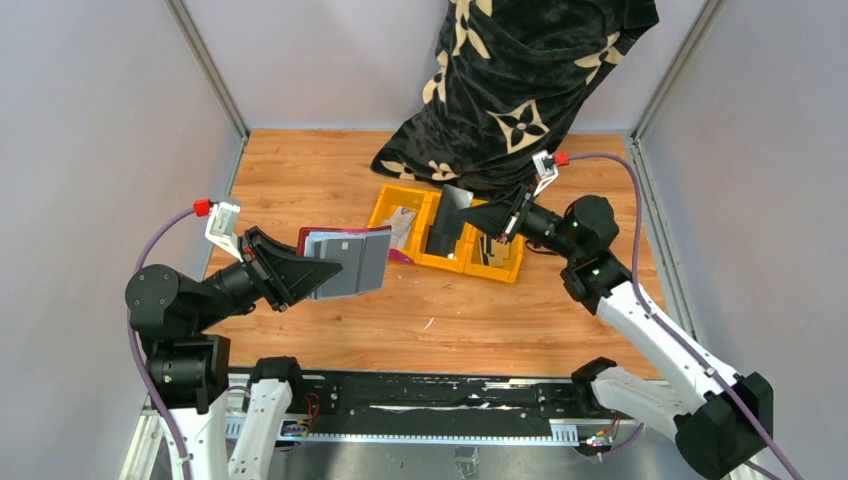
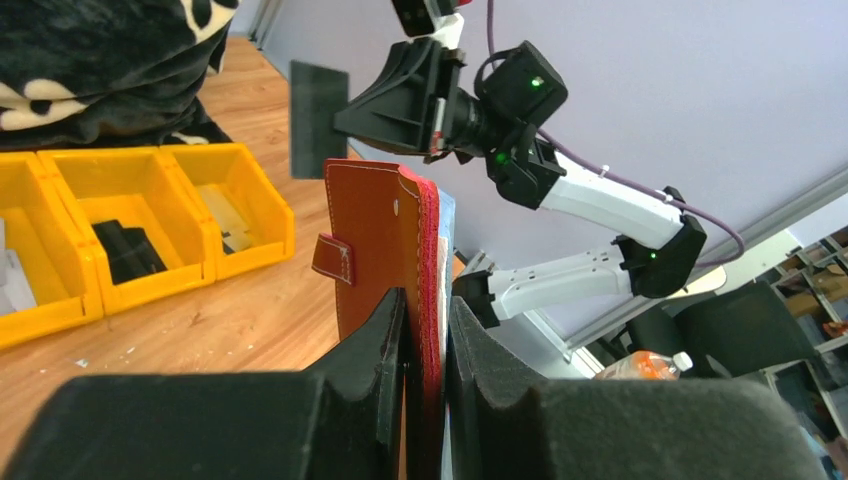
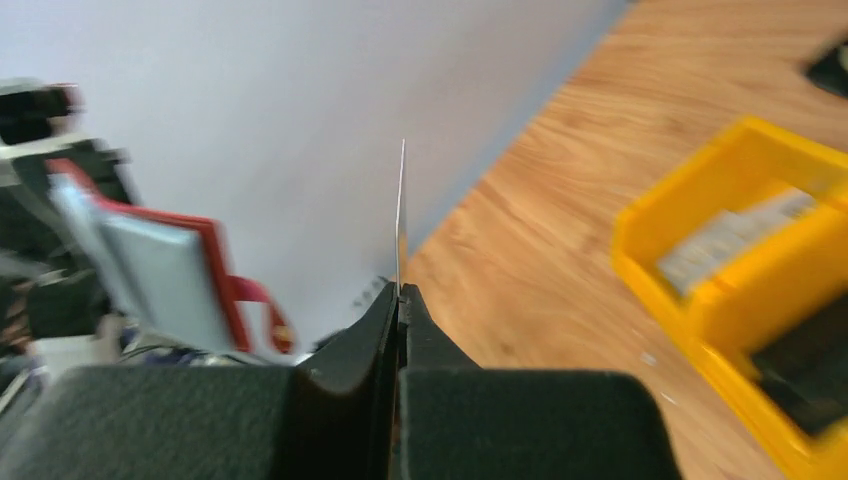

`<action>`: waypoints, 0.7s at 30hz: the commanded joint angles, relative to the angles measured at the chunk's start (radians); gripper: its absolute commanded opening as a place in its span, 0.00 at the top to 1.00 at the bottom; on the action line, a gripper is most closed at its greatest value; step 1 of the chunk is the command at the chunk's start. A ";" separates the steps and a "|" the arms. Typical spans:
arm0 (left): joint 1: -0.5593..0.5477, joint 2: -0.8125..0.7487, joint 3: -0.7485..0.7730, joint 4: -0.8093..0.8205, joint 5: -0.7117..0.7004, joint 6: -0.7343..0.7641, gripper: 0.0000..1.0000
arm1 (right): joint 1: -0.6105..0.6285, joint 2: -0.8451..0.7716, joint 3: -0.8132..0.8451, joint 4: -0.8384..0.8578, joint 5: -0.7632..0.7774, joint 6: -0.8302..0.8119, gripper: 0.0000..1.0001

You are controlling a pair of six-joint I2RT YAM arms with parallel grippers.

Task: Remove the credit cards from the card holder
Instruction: Place the credit card in the storage box.

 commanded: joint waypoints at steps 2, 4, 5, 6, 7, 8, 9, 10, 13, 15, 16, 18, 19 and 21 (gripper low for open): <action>-0.006 0.011 0.030 -0.027 -0.010 0.050 0.85 | -0.069 0.095 0.034 -0.343 0.070 -0.205 1.00; -0.006 0.011 0.031 -0.023 -0.008 0.049 0.86 | -0.068 0.175 0.061 -0.369 0.094 -0.235 1.00; -0.006 0.010 0.031 -0.022 -0.008 0.048 0.86 | -0.066 0.221 0.073 -0.367 0.104 -0.248 1.00; -0.006 0.010 0.032 -0.022 -0.006 0.048 0.87 | -0.062 0.281 0.094 -0.381 0.135 -0.262 1.00; -0.006 0.010 0.032 -0.021 -0.004 0.047 0.87 | -0.060 0.313 0.115 -0.385 0.149 -0.269 1.00; -0.006 0.009 0.033 -0.022 0.000 0.046 0.87 | -0.059 0.359 0.134 -0.389 0.167 -0.274 1.00; -0.006 0.008 0.035 -0.022 0.004 0.045 0.87 | -0.056 0.404 0.159 -0.392 0.182 -0.275 1.00; -0.006 0.007 0.036 -0.023 0.007 0.044 0.87 | -0.054 0.448 0.180 -0.396 0.198 -0.278 1.00; -0.006 0.002 0.037 -0.020 0.017 0.038 0.88 | -0.033 0.574 0.257 -0.427 0.276 -0.285 1.00; -0.006 -0.002 0.035 -0.016 0.022 0.035 0.88 | -0.017 0.638 0.306 -0.439 0.319 -0.284 1.00; -0.006 -0.004 0.035 -0.014 0.025 0.035 0.88 | -0.007 0.667 0.325 -0.443 0.334 -0.282 1.00; -0.006 -0.005 0.033 -0.014 0.031 0.034 0.88 | 0.006 0.718 0.359 -0.452 0.370 -0.279 1.00; -0.006 -0.004 0.035 -0.013 0.035 0.032 0.88 | 0.011 0.739 0.375 -0.459 0.388 -0.275 1.00; -0.006 -0.006 0.037 -0.013 0.042 0.032 0.89 | 0.016 0.779 0.394 -0.467 0.404 -0.263 1.00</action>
